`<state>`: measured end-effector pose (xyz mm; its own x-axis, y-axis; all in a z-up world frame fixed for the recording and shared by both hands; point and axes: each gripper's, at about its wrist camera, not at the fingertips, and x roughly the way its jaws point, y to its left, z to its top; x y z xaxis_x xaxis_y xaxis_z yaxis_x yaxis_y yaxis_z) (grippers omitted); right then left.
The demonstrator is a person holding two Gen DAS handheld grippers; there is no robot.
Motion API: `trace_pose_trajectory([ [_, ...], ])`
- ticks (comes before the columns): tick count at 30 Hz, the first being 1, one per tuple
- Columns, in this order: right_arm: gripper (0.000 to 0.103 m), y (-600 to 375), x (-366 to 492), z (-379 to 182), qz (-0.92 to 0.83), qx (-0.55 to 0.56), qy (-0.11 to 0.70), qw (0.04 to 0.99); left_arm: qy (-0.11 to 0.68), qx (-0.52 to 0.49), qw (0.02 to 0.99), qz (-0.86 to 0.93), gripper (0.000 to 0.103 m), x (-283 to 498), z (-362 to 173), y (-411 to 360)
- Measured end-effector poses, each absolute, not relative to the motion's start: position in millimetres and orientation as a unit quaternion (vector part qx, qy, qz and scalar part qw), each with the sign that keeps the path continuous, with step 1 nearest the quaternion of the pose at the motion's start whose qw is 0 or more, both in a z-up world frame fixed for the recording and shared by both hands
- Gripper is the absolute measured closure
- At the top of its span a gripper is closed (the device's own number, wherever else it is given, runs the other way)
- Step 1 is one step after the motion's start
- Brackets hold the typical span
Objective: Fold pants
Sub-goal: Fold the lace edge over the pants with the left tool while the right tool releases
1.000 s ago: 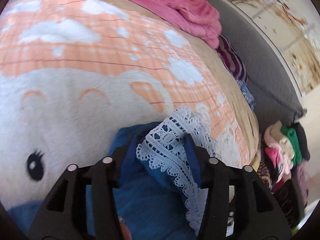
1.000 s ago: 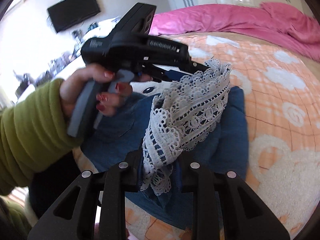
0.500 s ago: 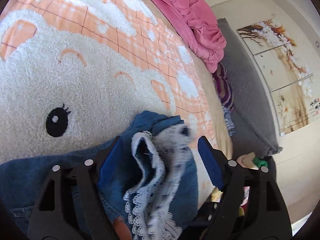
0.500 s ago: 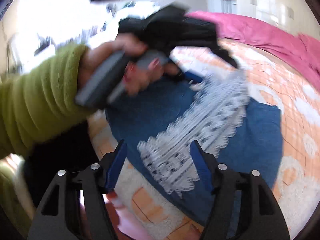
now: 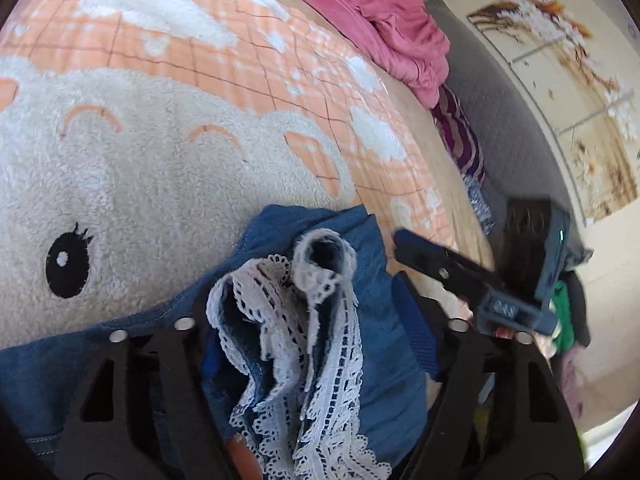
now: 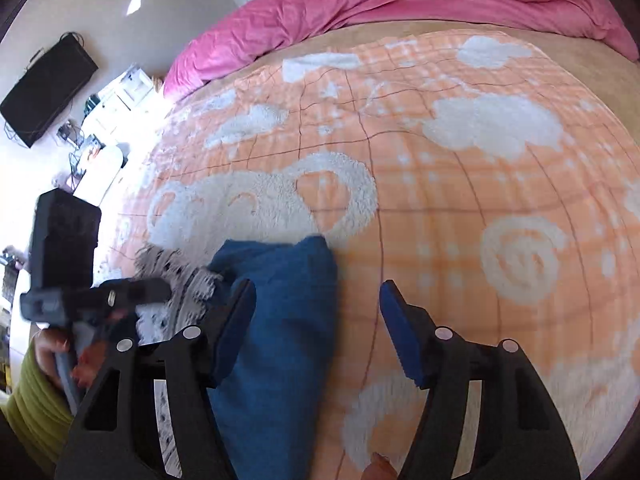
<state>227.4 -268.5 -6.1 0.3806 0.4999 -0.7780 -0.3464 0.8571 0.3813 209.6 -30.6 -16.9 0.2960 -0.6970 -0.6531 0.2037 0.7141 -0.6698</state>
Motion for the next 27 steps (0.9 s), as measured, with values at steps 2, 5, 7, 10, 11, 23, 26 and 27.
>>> trace_pose_trajectory([
  [2, 0.055, -253, 237, -19, 0.271, 0.073, 0.519, 0.807, 0.519, -0.22, 0.774, -0.288, 0.08, 209, -19, -33],
  [5, 0.093, -242, 226, -21, 0.284, 0.06, 0.508, 0.811, 0.51, -0.221, 0.779, -0.291, 0.092, 210, -15, -25],
  [7, 0.093, -251, 218, -5, 0.28, 0.075, 0.472, 0.832, 0.483, -0.219, 0.788, -0.313, 0.092, 209, -2, -19],
  [10, 0.093, -248, 222, 0, 0.253, 0.056, 0.451, 0.854, 0.499, -0.204, 0.789, -0.295, 0.089, 211, -13, -22],
  [11, 0.091, -242, 223, -8, 0.237, 0.03, 0.458, 0.856, 0.518, -0.211, 0.779, -0.282, 0.087, 214, -23, -22],
  [23, 0.041, -281, 194, 11, 0.214, 0.059, 0.416, 0.882, 0.498, -0.199, 0.823, -0.19, 0.048, 181, -2, 4],
  [26, 0.041, -286, 177, 21, 0.228, 0.072, 0.409, 0.881, 0.478, -0.183, 0.841, -0.175, 0.043, 160, 11, 6],
  [27, 0.041, -285, 173, 25, 0.235, 0.075, 0.406, 0.88, 0.471, -0.185, 0.845, -0.172, 0.042, 150, 15, 7],
])
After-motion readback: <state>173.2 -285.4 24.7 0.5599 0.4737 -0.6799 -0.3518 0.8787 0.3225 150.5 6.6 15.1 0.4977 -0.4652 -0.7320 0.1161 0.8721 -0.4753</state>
